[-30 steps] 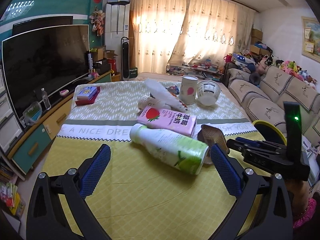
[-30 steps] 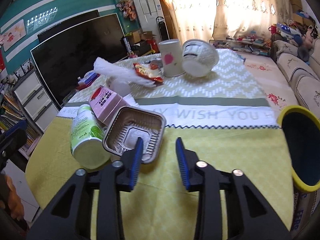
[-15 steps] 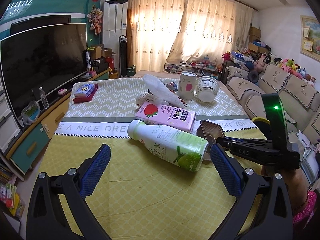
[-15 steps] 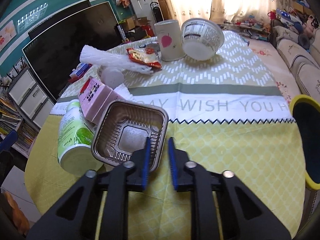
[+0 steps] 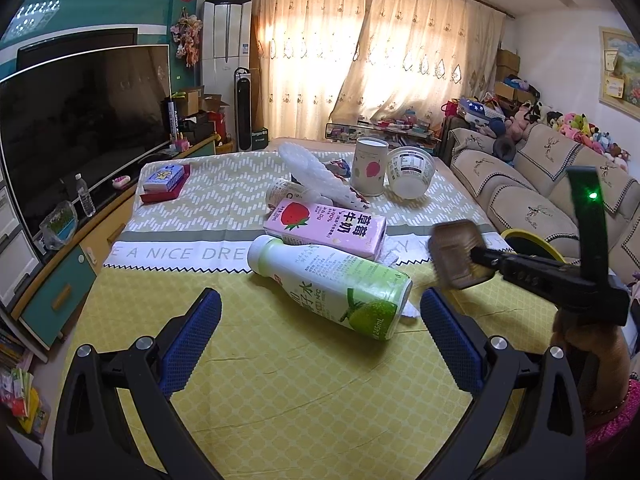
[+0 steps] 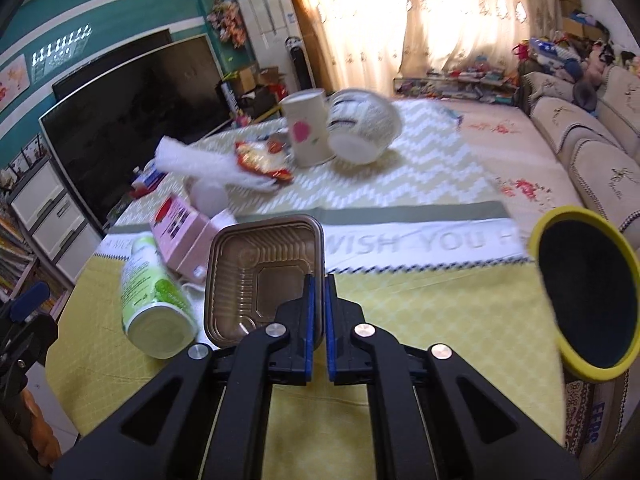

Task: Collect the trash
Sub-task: 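Carry the foil tray with the right tool into the bin and release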

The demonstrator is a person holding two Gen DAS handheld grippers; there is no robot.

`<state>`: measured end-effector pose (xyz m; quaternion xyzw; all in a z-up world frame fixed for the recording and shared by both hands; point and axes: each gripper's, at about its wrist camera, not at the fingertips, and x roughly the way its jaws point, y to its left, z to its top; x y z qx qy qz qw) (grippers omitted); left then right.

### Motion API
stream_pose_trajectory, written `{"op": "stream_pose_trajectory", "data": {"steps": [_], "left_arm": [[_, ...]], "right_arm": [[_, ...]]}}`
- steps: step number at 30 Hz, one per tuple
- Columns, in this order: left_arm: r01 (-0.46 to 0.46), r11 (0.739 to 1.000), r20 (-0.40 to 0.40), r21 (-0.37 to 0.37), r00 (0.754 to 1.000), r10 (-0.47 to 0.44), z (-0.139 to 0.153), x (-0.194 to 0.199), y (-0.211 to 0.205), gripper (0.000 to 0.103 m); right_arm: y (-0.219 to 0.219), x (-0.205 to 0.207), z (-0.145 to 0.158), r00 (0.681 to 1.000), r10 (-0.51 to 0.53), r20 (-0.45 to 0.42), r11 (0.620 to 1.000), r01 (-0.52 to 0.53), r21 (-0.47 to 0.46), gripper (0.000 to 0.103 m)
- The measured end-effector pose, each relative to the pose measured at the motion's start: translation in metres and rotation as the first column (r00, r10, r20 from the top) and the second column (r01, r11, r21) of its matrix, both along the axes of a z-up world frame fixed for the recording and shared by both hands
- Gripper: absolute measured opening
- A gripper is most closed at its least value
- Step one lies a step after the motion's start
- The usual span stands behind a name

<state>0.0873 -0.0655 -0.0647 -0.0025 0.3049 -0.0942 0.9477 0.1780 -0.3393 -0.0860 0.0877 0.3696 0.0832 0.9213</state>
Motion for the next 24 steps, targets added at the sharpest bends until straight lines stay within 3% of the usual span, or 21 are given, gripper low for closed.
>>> {"op": "stream_pose_trajectory", "data": {"steps": [6, 14, 24], "left_arm": [[0.011, 1.000, -0.007, 0.007, 1.000, -0.011, -0.003, 0.004, -0.007, 0.098], [0.031, 0.999, -0.029, 0.015, 0.999, -0.030, -0.010, 0.011, -0.020, 0.098], [0.052, 0.998, -0.044, 0.040, 0.998, -0.050, -0.013, 0.021, -0.036, 0.098]], "right_arm": [[-0.052, -0.011, 0.007, 0.990, -0.134, 0.041, 0.991, 0.135, -0.004, 0.004], [-0.135, -0.016, 0.002, 0.930, -0.365, 0.046, 0.928, 0.367, -0.062, 0.004], [-0.195, -0.007, -0.021, 0.875, -0.484, -0.014, 0.872, 0.482, -0.086, 0.005]]}}
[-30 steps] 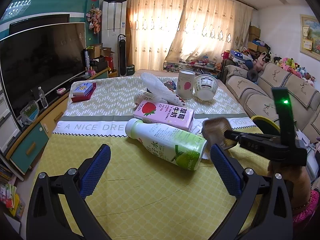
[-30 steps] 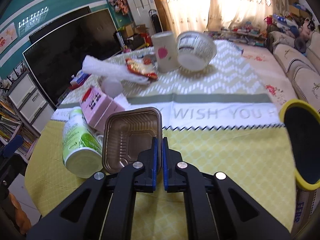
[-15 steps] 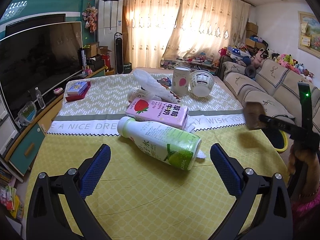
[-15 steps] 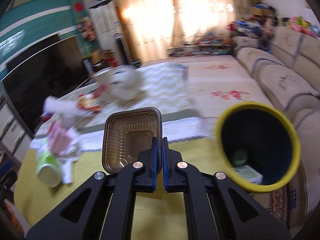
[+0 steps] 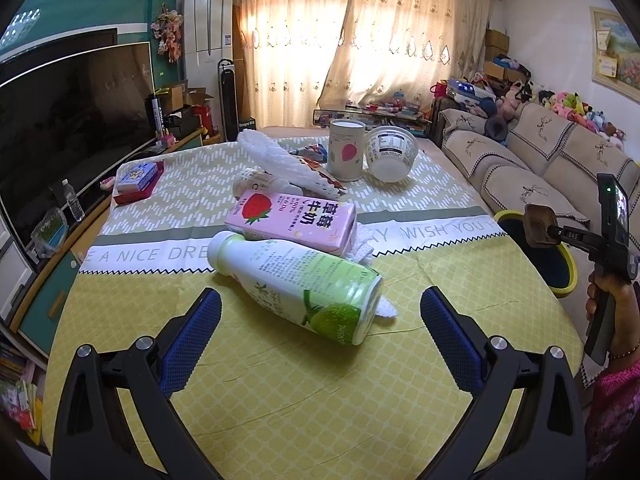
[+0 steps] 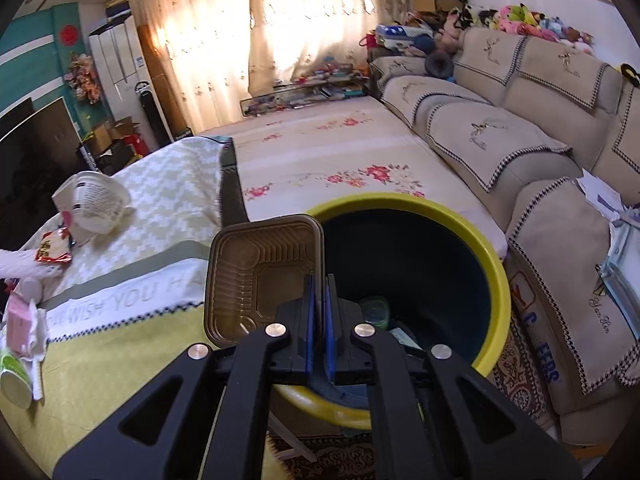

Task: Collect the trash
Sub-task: 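Carry the foil tray with the right tool into the bin and release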

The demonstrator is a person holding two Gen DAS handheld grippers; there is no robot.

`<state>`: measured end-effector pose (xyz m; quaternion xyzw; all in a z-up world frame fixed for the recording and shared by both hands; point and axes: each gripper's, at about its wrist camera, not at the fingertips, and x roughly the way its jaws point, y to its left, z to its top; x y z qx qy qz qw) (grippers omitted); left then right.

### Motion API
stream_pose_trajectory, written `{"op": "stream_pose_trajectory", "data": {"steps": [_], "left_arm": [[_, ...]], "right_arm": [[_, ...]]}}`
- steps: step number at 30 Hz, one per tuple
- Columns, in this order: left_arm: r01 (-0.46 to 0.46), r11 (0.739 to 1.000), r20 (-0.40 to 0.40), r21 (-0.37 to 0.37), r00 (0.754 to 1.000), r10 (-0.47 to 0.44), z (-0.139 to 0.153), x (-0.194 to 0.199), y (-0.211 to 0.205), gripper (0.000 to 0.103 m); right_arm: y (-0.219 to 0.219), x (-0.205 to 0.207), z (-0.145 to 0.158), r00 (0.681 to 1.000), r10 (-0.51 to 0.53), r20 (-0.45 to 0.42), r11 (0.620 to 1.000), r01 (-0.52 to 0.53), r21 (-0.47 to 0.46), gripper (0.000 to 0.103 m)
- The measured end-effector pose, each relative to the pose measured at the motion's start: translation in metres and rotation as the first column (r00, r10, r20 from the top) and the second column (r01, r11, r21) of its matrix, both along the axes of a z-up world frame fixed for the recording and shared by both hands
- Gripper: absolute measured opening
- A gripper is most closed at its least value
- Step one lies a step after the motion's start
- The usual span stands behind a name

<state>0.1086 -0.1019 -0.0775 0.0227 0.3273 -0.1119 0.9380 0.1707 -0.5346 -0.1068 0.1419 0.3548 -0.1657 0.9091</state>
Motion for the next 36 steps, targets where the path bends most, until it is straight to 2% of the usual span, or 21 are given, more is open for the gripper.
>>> {"op": "stream_pose_trajectory", "data": {"steps": [9, 11, 13, 14, 23, 36], "left_arm": [[0.014, 1.000, -0.015, 0.015, 1.000, -0.014, -0.004, 0.007, -0.012, 0.098], [0.015, 1.000, -0.020, 0.019, 1.000, -0.015, -0.006, 0.008, -0.013, 0.098], [0.014, 1.000, -0.024, 0.019, 1.000, -0.014, -0.008, 0.009, -0.013, 0.098], [0.014, 1.000, -0.026, 0.017, 1.000, -0.013, -0.009, 0.010, -0.013, 0.098], [0.011, 1.000, -0.060, 0.022, 0.998, -0.010, -0.017, 0.023, -0.026, 0.098], [-0.116, 0.991, -0.117, 0.069, 0.985, 0.124, -0.038, 0.061, -0.040, 0.098]], "right_arm": [[-0.015, 0.006, -0.010, 1.000, -0.025, -0.019, 0.999, 0.025, 0.029, 0.006], [-0.015, 0.006, -0.011, 0.999, -0.031, -0.015, 0.999, 0.032, 0.039, 0.015], [-0.016, 0.004, -0.011, 0.999, -0.037, -0.006, 0.998, 0.038, 0.046, 0.029], [-0.016, 0.004, -0.011, 0.999, -0.038, -0.004, 0.998, 0.038, 0.050, 0.030], [-0.010, 0.002, -0.006, 1.000, -0.020, 0.005, 0.999, 0.020, 0.043, 0.030], [-0.003, 0.003, -0.009, 1.000, 0.025, 0.008, 0.998, -0.026, 0.061, 0.030]]}}
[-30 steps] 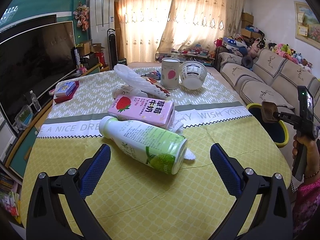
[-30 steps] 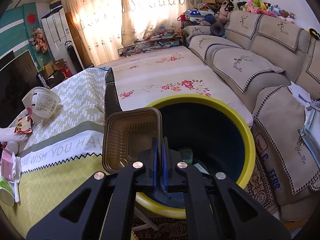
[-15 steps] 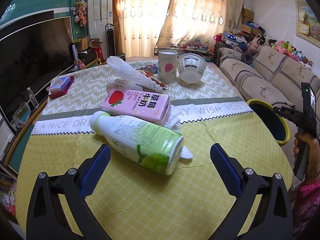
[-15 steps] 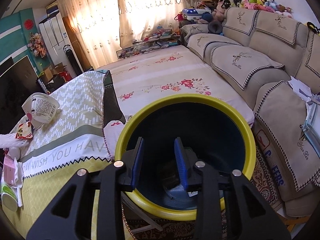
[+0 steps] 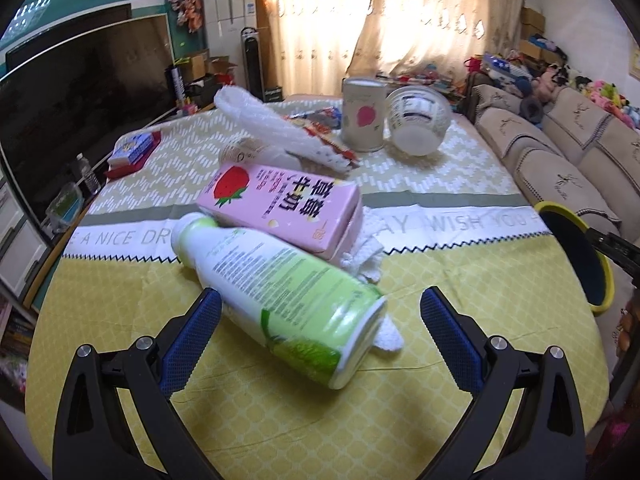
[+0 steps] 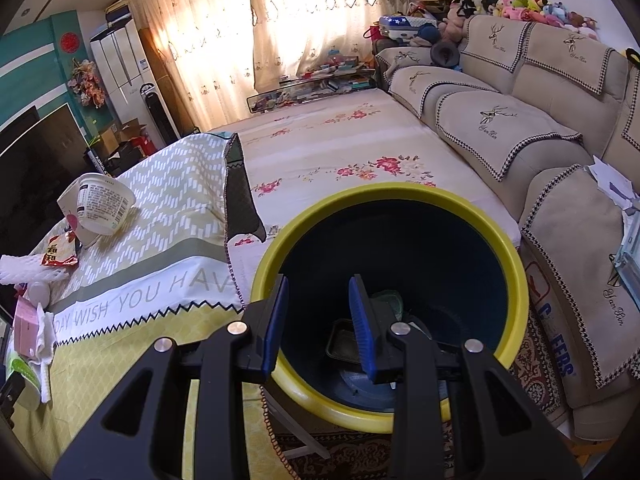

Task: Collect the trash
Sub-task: 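Carry the foil tray with the right tool into the bin and release, then reach the left tool to the green-labelled bottle and close on it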

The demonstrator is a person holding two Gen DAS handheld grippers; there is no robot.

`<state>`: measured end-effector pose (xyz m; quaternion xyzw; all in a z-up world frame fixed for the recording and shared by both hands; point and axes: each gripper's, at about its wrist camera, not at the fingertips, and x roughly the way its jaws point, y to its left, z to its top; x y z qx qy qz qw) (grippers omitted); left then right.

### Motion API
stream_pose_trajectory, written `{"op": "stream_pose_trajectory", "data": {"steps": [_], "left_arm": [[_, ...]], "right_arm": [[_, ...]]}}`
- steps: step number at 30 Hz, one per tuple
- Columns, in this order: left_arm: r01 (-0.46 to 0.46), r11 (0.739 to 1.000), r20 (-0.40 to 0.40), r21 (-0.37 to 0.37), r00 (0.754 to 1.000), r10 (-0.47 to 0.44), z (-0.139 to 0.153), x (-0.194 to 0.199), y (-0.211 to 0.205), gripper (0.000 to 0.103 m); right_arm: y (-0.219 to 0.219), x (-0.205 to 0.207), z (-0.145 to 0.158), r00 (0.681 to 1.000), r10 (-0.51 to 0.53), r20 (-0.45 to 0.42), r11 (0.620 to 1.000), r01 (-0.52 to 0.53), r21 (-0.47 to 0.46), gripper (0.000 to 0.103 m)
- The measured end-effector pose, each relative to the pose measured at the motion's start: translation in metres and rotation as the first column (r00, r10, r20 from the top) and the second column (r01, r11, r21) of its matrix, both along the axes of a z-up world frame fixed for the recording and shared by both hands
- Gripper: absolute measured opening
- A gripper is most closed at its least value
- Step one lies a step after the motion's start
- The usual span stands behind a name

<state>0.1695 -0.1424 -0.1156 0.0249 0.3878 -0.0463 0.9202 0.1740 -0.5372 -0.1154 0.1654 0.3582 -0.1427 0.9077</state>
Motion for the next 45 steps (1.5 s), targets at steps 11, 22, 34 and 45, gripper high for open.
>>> {"op": "stream_pose_trajectory", "data": {"steps": [11, 22, 34, 45], "left_arm": [[-0.079, 0.995, -0.016, 0.060, 0.997, 0.080, -0.007, -0.006, 0.029, 0.098], [-0.128, 0.992, -0.038, 0.006, 0.991, 0.128, -0.006, -0.021, 0.075, 0.098], [-0.149, 0.988, -0.095, -0.038, 0.985, 0.144, -0.026, -0.011, 0.057, 0.098], [-0.226, 0.974, -0.018, -0.017, 0.974, 0.226, -0.023, -0.012, 0.068, 0.078]], "right_arm": [[0.004, 0.002, -0.004, 1.000, 0.019, -0.002, 1.000, -0.019, 0.012, 0.030], [0.015, 0.002, 0.001, 0.999, 0.047, 0.008, 0.999, -0.047, 0.004, 0.031], [0.016, 0.000, 0.003, 0.998, 0.059, 0.014, 0.998, -0.060, 0.008, 0.034], [0.015, 0.001, -0.002, 0.998, 0.062, 0.013, 0.998, -0.062, 0.016, 0.034]]}}
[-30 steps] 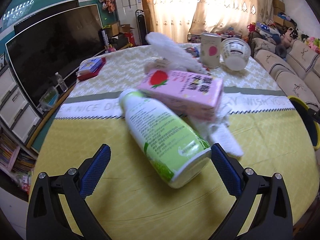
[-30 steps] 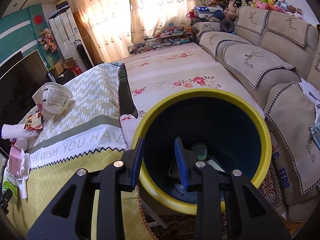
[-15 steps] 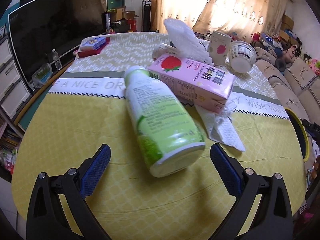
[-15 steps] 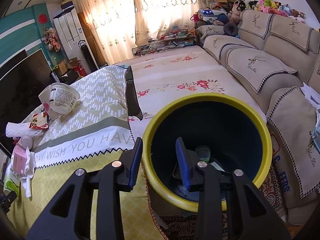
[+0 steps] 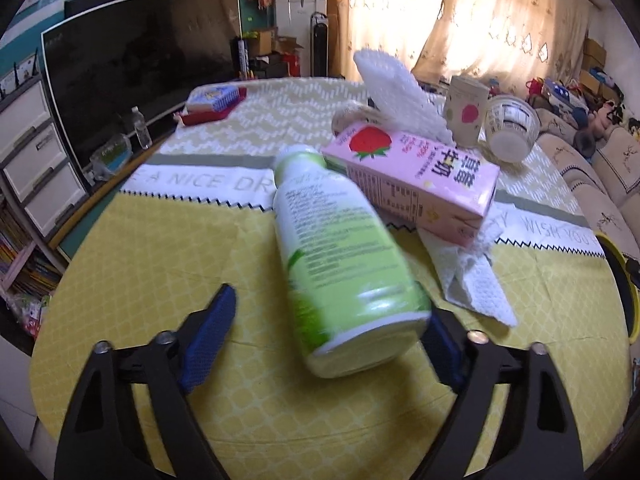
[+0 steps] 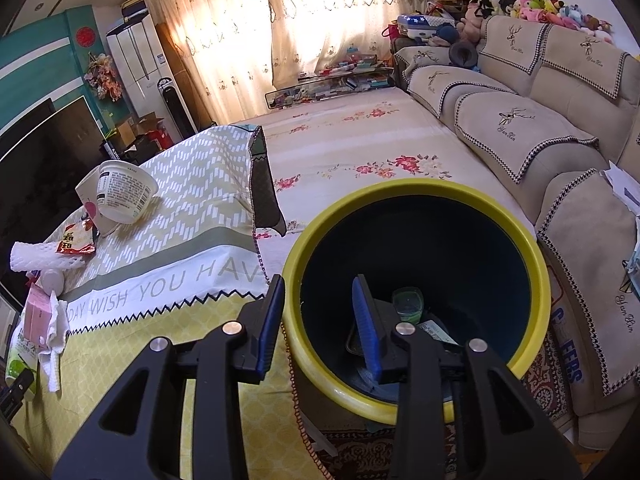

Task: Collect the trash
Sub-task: 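Reach the left tool to the green-labelled bottle and close on it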

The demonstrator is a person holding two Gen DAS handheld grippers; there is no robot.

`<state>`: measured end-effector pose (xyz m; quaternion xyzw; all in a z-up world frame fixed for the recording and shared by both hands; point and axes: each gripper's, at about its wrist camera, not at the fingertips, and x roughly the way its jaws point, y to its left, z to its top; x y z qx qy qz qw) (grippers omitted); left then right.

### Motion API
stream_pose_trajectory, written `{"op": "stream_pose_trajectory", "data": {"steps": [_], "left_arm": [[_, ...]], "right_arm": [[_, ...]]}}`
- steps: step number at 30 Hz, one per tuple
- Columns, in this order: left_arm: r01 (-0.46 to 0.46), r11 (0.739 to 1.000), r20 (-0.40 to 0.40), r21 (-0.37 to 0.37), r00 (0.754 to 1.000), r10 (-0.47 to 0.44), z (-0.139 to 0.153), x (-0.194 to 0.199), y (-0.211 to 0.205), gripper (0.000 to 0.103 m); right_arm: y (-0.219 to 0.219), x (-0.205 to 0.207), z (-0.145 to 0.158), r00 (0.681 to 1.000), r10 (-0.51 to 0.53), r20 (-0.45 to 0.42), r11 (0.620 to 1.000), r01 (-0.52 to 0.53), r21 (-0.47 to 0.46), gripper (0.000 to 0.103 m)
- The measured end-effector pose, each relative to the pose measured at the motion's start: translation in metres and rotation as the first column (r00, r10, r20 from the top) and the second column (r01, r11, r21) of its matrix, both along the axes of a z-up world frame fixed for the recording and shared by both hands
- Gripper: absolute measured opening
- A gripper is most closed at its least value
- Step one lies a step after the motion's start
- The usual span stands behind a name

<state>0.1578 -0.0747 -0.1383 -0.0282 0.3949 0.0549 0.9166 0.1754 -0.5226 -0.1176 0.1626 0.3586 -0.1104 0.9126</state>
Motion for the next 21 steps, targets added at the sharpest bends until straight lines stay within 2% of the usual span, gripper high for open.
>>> {"op": "stream_pose_trajectory", "data": {"steps": [4, 6, 12, 19, 21], "left_arm": [[0.003, 0.999, 0.044, 0.033, 0.999, -0.004, 0.006, -0.004, 0.003, 0.056], [-0.003, 0.999, 0.076, 0.053, 0.997, -0.001, 0.012, -0.008, 0.008, 0.052], [0.002, 0.991, 0.153, 0.131, 0.988, -0.022, 0.035, -0.017, 0.018, 0.052], [0.050, 0.995, 0.088, 0.084, 0.995, -0.057, 0.030, -0.015, 0.027, 0.051], [0.051, 0.994, 0.062, 0.101, 0.996, -0.058, 0.027, -0.012, 0.026, 0.057]], "right_arm": [[0.001, -0.001, 0.001, 1.000, 0.005, 0.001, 1.000, -0.005, -0.002, 0.034], [0.001, -0.001, 0.001, 1.000, 0.004, 0.003, 1.000, -0.004, -0.002, 0.034], [0.002, -0.002, 0.002, 1.000, 0.009, 0.004, 1.000, -0.009, -0.001, 0.034], [0.005, -0.002, 0.004, 1.000, 0.019, 0.006, 1.000, -0.019, -0.004, 0.034], [0.005, -0.001, 0.005, 1.000, 0.023, 0.004, 1.000, -0.023, -0.005, 0.034]]}}
